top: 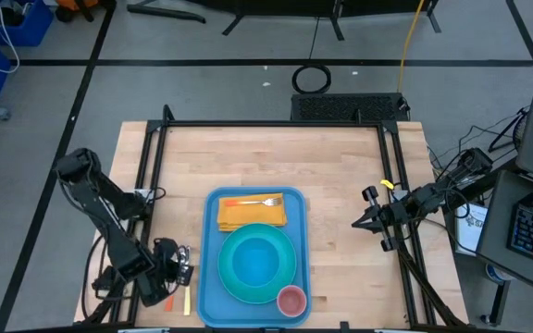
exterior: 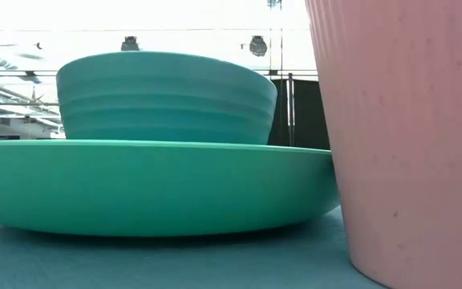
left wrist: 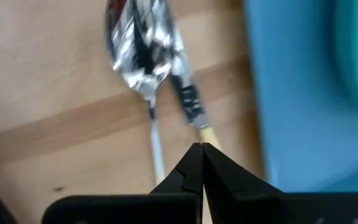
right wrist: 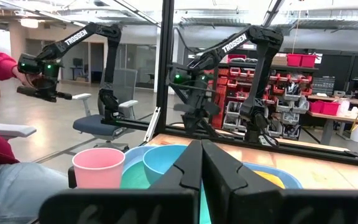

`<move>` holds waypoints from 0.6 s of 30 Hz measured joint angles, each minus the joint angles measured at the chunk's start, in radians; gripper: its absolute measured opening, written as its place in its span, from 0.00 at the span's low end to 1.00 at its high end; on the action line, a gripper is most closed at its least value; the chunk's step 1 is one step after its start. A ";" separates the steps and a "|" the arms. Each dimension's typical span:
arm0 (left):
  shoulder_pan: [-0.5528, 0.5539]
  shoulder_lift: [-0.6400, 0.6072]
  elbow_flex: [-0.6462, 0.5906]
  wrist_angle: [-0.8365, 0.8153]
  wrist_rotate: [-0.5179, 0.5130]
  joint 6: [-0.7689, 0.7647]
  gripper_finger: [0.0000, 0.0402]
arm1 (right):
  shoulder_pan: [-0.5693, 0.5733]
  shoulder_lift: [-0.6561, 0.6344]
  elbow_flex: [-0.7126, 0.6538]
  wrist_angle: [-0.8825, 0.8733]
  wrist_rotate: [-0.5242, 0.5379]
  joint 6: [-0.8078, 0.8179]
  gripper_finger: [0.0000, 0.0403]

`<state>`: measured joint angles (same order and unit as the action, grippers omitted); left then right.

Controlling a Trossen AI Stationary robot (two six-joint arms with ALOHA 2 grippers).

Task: Set up tray
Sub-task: Put the orange spoon to the right of the orange fork on the napkin on the blue serving tray

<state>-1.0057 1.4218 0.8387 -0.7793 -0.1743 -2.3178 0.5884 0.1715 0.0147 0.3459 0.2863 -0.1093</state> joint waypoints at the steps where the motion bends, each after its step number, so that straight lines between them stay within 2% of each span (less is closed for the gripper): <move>1: -0.005 0.012 0.000 0.005 0.002 -0.007 0.01 | 0.000 0.000 0.000 0.000 0.000 0.000 0.00; 3: -0.009 0.038 0.000 0.018 0.025 -0.004 0.01 | 0.000 0.000 0.000 0.000 0.000 0.000 0.00; 7: -0.010 0.081 0.000 0.025 0.139 -0.012 0.01 | 0.000 0.000 0.000 0.000 0.000 0.000 0.00; 15: -0.018 0.097 -0.001 0.029 0.077 -0.025 0.02 | 0.000 0.000 0.000 0.000 0.000 0.000 0.00; 18: -0.018 0.097 -0.001 0.029 0.042 -0.040 0.05 | 0.000 0.000 0.000 0.000 0.000 0.000 0.00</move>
<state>-1.0237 1.5190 0.8379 -0.7503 -0.1325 -2.3579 0.5881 0.1715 0.0147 0.3458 0.2863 -0.1093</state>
